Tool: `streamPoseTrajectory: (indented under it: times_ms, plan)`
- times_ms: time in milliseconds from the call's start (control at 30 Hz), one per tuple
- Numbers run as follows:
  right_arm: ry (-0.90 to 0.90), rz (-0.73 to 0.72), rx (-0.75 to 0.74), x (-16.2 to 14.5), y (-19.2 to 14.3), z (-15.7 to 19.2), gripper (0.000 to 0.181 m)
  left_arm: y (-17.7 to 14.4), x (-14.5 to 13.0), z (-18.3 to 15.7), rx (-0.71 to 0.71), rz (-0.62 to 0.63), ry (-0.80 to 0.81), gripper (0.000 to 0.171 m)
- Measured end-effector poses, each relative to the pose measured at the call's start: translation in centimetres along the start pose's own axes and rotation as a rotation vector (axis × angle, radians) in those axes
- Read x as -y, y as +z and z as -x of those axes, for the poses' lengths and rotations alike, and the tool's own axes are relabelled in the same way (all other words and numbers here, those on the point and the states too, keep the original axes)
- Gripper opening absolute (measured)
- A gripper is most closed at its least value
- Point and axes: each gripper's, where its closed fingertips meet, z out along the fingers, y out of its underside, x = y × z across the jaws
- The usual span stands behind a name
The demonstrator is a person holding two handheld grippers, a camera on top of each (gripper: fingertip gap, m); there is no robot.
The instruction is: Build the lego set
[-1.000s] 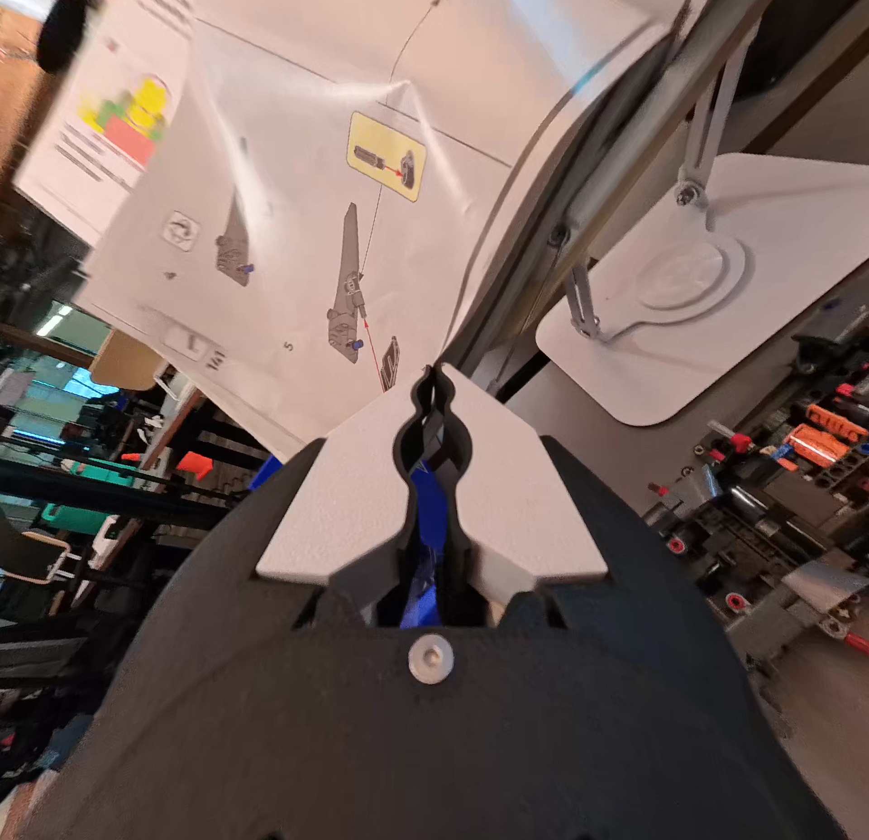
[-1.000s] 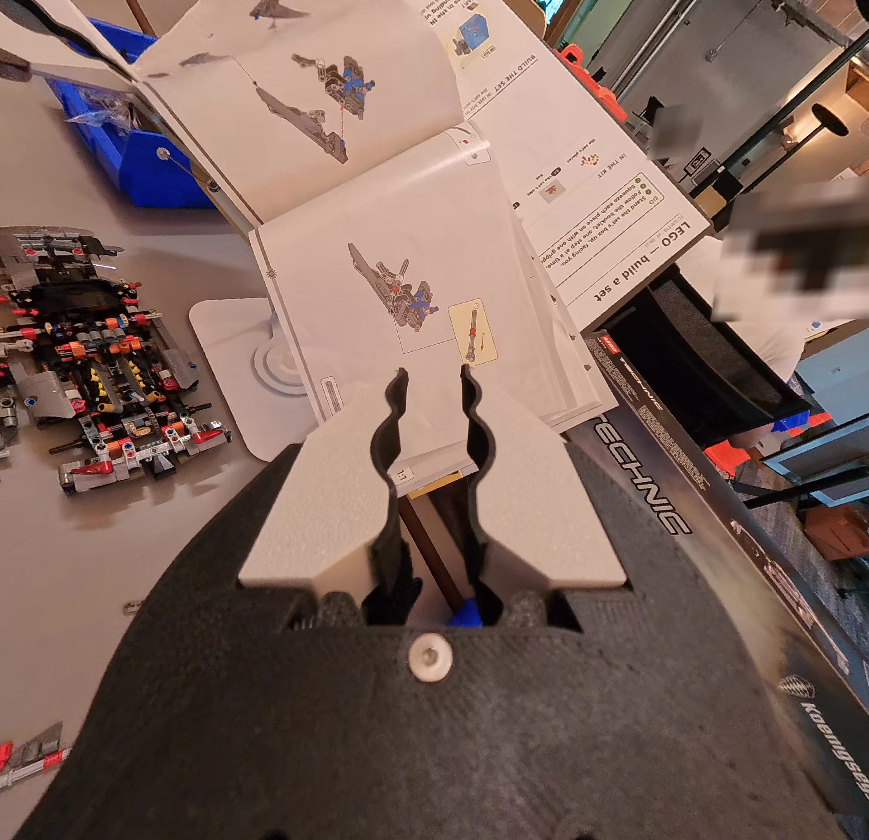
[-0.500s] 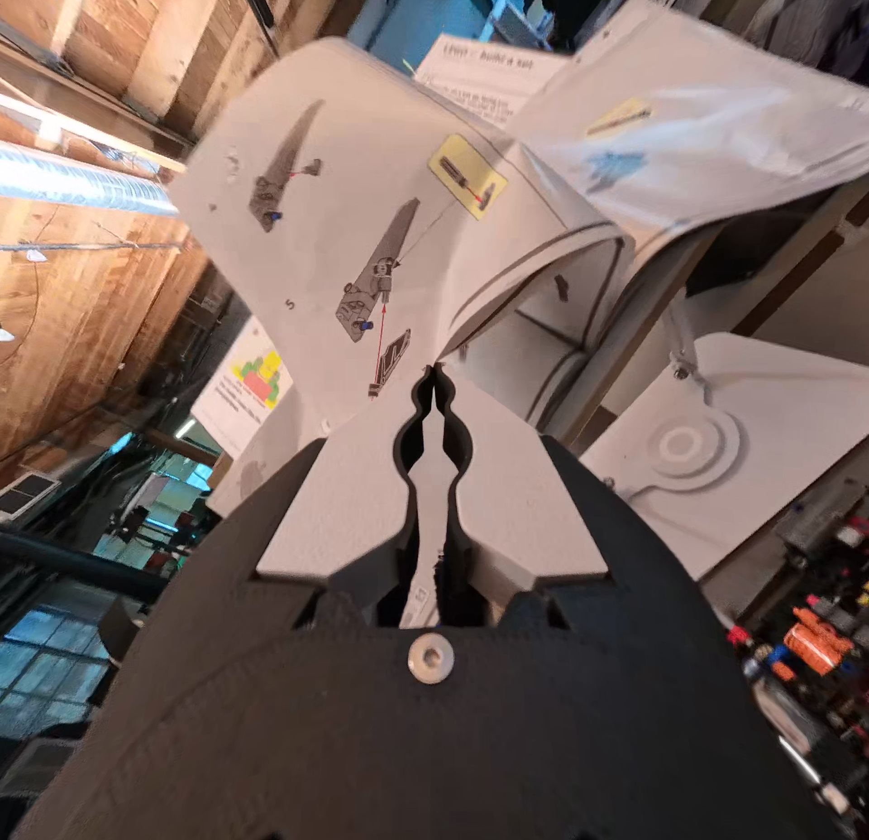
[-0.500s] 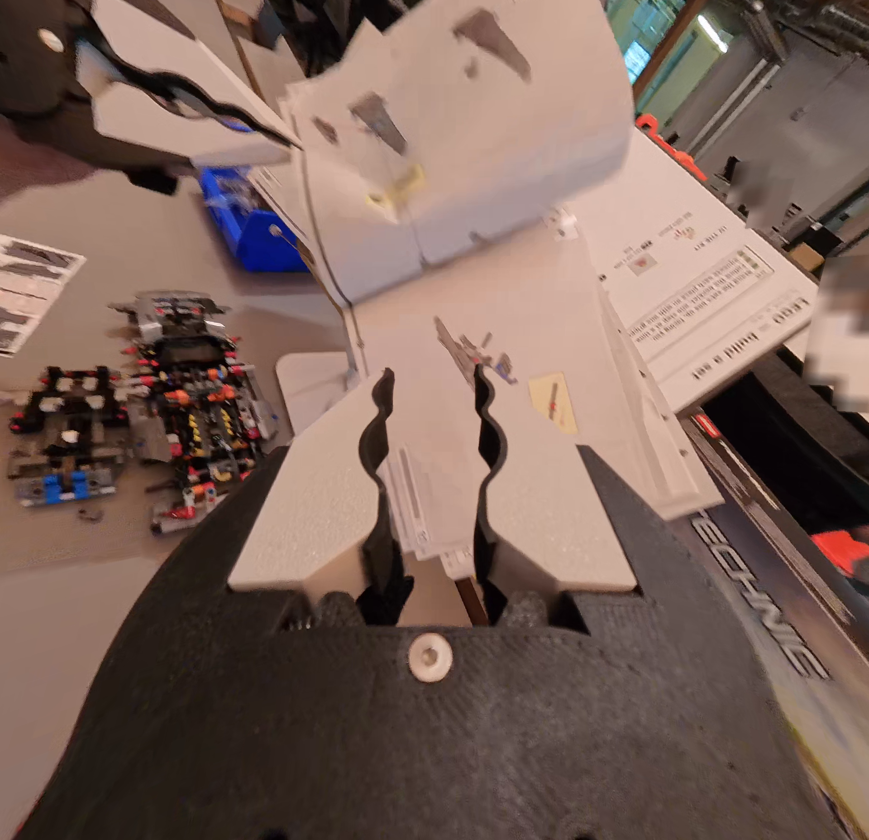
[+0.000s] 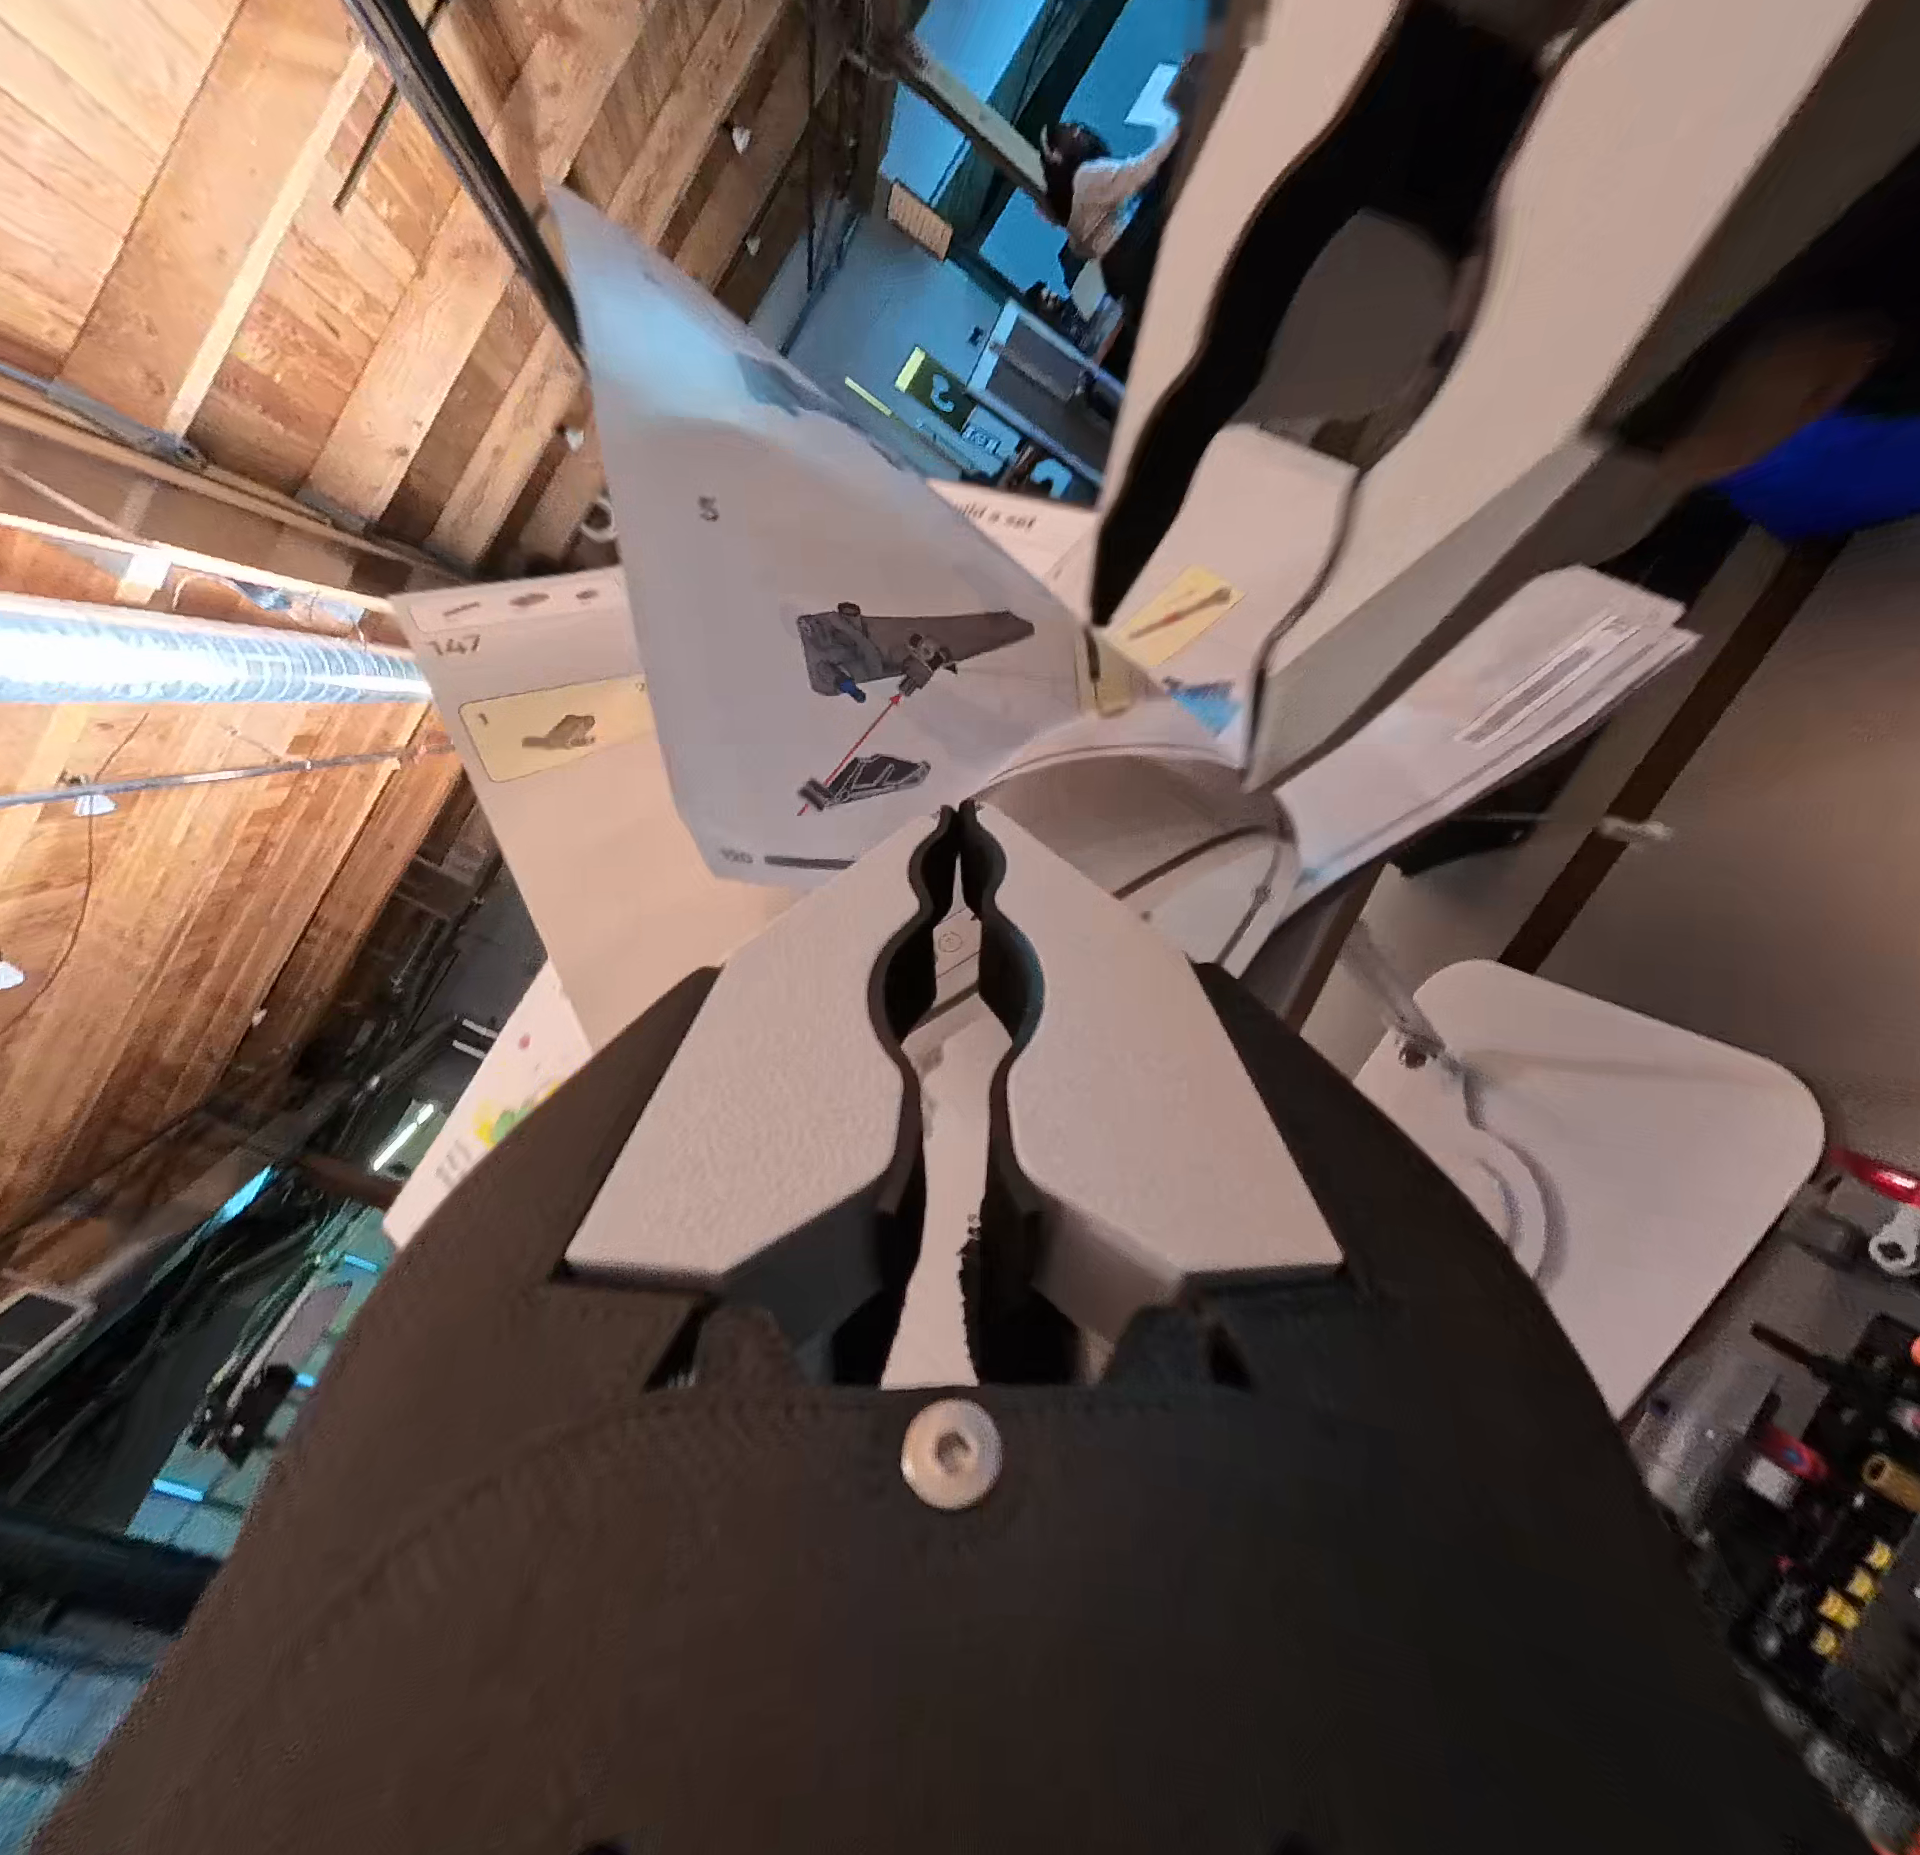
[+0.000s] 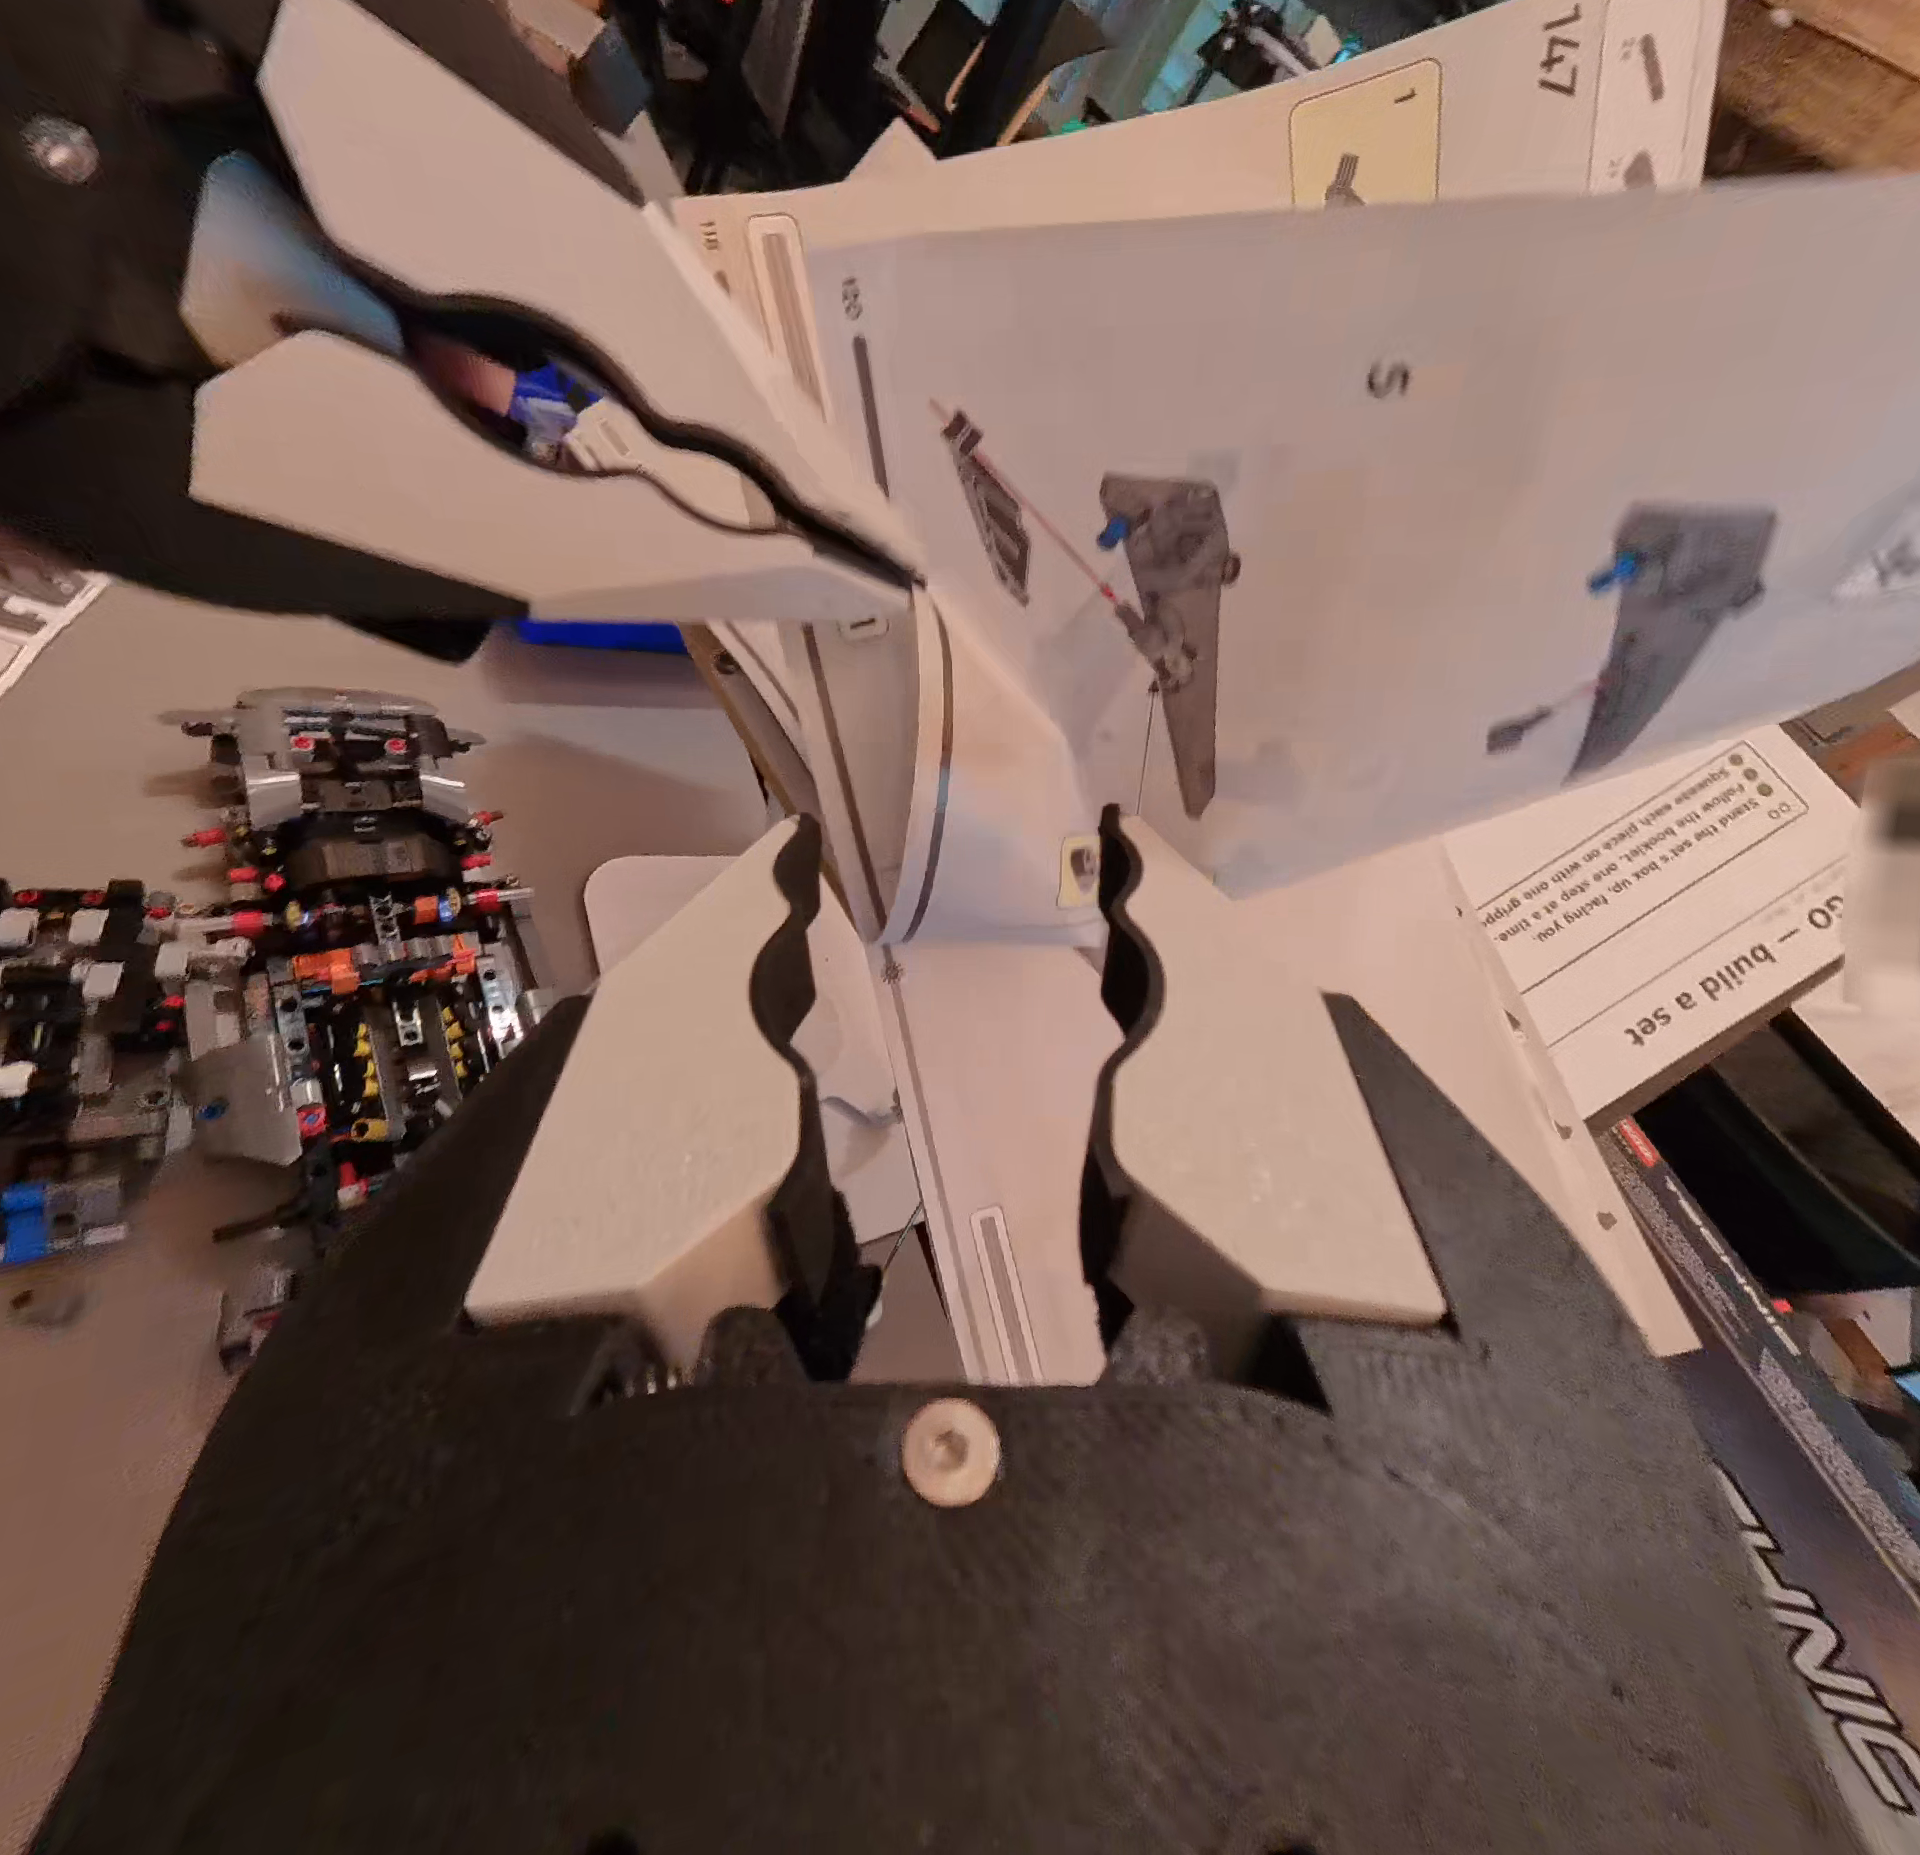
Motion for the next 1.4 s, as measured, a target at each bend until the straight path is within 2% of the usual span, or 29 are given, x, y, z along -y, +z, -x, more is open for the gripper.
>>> streamPoseTrajectory:
  times_ms: [100,167,300,433,533,600,667,767,900,1067,1200,1233,1333,1400]
  plan:
    - [0.004,0.028,-0.084,-0.7,0.5,-1.3,0.051,0.8,1.3,-1.2,-0.029,-0.024,0.030,0.000]
    - [-0.011,0.065,-0.127,-1.6,0.7,-2.1,0.042,1.3,1.3,-1.4,-0.025,-0.021,0.050,0.000]
    - [0.095,0.078,-0.181,-2.6,0.0,-3.9,0.047,1.7,1.1,-2.0,-0.071,-0.077,0.017,0.007]
    - [0.094,0.075,-0.152,-2.7,-0.1,-3.7,0.040,1.5,0.5,-2.0,-0.085,-0.076,0.028,0.010]
    - [0.130,-0.004,-0.085,-1.1,0.3,-2.4,0.047,2.1,0.4,-2.2,-0.108,-0.061,0.023,0.009]
    - [0.073,0.066,-0.126,-2.3,0.7,-2.7,0.024,2.8,-0.1,-2.1,-0.113,-0.038,0.026,0.010]
    - [0.031,0.141,-0.160,-3.8,1.0,-3.2,0.021,3.2,-0.4,-2.0,-0.120,-0.032,0.020,0.010]
    - [0.085,0.110,-0.139,-3.8,1.2,-3.2,0.028,3.7,-0.6,-2.0,-0.136,-0.020,-0.009,0.013]
    - [0.109,0.009,-0.154,-1.8,0.1,-3.7,0.041,4.2,-0.1,-3.0,-0.163,-0.037,0.013,0.012]
    - [0.193,-0.109,-0.191,-0.1,-1.6,-5.2,0.064,4.6,0.3,-6.1,-0.263,-0.036,0.069,0.012]
    - [0.093,-0.227,-0.261,2.3,-3.6,-5.7,0.049,5.0,0.4,-7.4,-0.325,-0.025,0.044,0.014]
    - [0.072,-0.247,-0.273,2.9,-3.9,-5.6,0.054,5.3,0.2,-7.5,-0.321,-0.016,0.050,0.015]
    - [0.095,-0.173,-0.244,1.9,-2.9,-5.2,0.068,5.8,-0.2,-8.3,-0.344,0.004,0.072,0.014]
    - [0.112,-0.151,-0.200,1.4,-2.1,-4.6,0.066,5.8,-0.4,-9.2,-0.388,0.020,0.071,0.014]
